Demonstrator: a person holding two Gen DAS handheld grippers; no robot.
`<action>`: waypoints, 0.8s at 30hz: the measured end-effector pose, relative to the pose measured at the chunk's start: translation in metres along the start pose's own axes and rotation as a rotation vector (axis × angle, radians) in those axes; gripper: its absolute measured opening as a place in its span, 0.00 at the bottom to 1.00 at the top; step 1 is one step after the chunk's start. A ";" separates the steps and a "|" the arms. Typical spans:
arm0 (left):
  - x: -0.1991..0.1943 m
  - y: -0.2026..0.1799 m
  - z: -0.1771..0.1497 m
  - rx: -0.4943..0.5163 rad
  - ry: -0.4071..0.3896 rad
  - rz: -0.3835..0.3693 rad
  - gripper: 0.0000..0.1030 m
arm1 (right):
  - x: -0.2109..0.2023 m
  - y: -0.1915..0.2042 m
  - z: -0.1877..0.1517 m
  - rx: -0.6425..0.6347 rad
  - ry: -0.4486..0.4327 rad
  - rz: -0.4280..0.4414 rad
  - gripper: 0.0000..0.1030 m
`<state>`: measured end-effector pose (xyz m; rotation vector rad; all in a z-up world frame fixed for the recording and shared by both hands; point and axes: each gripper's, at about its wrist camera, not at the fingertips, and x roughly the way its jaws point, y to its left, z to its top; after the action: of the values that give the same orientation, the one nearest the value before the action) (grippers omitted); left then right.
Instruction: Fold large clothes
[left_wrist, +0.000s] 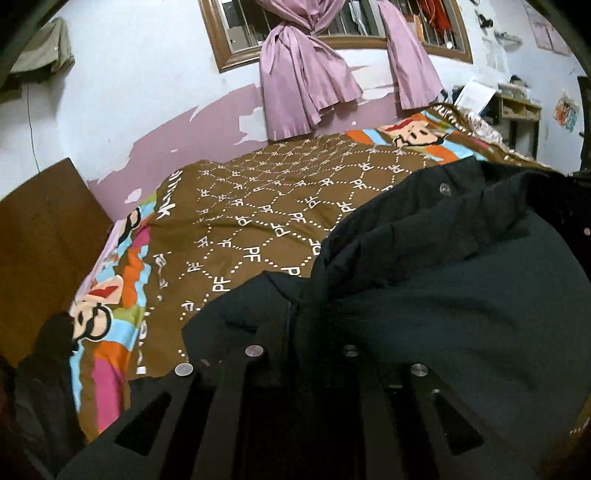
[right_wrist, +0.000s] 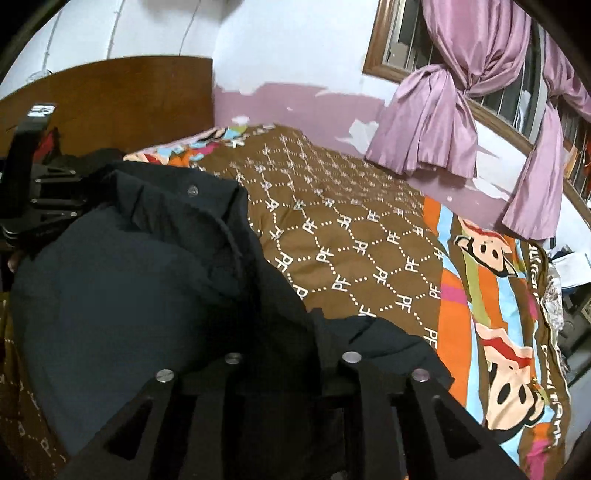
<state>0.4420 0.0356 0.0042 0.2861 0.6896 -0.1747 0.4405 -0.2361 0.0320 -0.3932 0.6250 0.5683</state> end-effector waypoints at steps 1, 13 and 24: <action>0.000 0.000 0.000 0.001 -0.010 -0.002 0.11 | -0.001 0.001 -0.001 -0.003 -0.012 -0.003 0.27; -0.021 0.037 0.006 -0.177 -0.126 -0.020 0.76 | -0.055 -0.014 0.003 0.049 -0.249 -0.065 0.84; -0.082 0.053 0.002 -0.308 -0.303 0.074 0.83 | -0.099 -0.014 -0.007 0.151 -0.379 -0.112 1.00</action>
<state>0.3941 0.0901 0.0695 -0.0120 0.3966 -0.0374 0.3800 -0.2880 0.0930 -0.1694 0.2770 0.4685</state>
